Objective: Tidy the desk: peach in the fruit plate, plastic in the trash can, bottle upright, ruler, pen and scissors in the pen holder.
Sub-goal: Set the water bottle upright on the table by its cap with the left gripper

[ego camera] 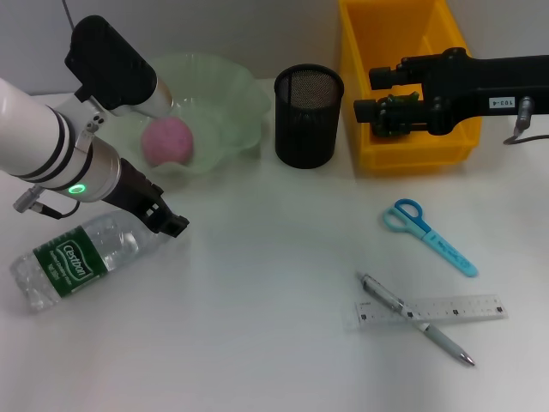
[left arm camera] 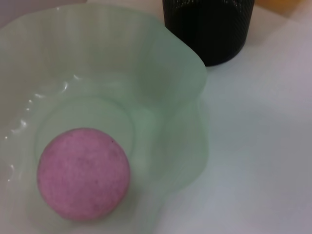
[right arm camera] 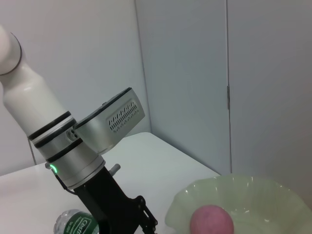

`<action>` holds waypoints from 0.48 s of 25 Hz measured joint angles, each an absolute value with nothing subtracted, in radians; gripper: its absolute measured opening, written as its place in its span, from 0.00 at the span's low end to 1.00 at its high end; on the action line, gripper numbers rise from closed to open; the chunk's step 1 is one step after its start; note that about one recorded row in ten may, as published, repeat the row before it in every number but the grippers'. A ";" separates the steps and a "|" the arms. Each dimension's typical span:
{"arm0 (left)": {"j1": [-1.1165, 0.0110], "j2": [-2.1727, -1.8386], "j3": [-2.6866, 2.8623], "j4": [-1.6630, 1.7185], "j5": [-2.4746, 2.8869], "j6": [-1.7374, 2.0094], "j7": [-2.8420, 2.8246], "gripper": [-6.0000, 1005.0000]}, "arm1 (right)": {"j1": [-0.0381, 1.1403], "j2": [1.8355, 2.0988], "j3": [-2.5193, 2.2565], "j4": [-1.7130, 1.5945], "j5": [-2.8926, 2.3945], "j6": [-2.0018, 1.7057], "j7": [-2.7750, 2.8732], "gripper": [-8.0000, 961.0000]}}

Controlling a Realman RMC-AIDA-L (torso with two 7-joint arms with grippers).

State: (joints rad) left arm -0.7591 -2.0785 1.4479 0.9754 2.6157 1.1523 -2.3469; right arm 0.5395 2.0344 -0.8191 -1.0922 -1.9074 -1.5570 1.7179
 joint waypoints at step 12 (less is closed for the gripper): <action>-0.759 -2.079 1.457 0.974 2.614 1.158 -2.349 0.60 | 0.536 2.036 -0.819 -1.092 -1.908 -1.557 1.718 0.62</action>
